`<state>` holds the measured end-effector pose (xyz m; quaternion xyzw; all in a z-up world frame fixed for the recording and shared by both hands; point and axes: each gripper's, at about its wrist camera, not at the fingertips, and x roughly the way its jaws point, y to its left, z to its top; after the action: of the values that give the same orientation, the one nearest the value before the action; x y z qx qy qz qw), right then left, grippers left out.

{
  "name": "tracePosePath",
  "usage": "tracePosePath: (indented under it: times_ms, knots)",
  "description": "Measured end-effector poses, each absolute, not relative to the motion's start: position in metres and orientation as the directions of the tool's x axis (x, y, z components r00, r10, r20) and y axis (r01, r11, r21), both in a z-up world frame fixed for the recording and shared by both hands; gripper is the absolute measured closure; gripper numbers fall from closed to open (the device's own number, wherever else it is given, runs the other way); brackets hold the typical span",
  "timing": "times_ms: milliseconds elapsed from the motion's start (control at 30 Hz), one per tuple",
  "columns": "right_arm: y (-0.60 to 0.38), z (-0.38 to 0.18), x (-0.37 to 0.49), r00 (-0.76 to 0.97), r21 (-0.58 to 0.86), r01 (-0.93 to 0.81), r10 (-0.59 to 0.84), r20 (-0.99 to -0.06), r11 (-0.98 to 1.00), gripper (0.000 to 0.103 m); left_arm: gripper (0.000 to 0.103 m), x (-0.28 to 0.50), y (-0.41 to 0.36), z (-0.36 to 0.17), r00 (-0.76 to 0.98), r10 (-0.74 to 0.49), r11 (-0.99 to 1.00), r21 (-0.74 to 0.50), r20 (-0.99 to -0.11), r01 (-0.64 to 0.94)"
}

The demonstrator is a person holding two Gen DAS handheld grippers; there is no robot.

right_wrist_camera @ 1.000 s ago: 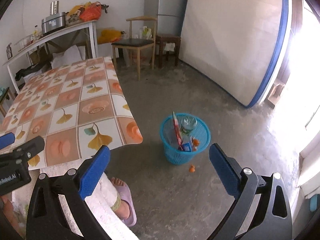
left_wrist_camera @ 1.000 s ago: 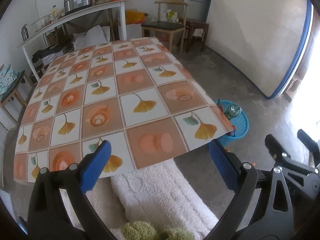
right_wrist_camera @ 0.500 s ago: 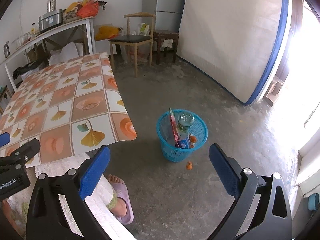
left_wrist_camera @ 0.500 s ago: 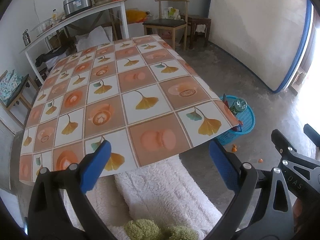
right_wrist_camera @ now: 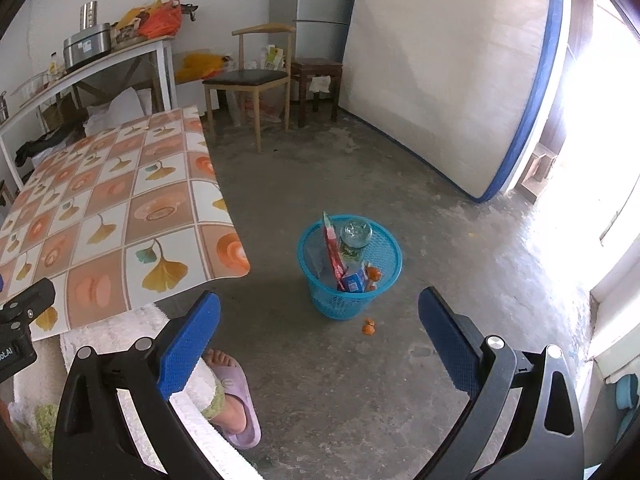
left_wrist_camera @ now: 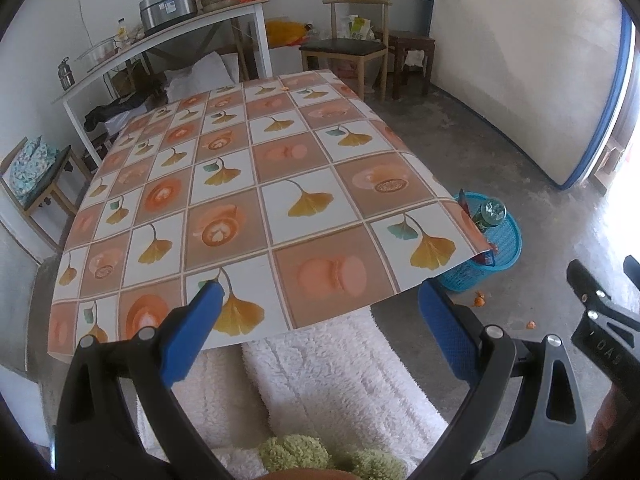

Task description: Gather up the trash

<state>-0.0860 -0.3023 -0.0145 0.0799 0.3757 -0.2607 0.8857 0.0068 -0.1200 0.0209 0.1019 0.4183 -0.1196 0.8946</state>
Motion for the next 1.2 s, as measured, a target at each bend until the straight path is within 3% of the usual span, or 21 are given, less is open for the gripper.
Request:
tracePosePath:
  times_ms: [1200]
  knots:
    - [-0.3029,-0.0165,-0.0901,0.58,-0.052,0.527,-0.403,-0.708,0.848,0.006,0.009,0.0053,-0.1193,0.0175,0.616,-0.12,0.95,0.09,-0.778,0.299]
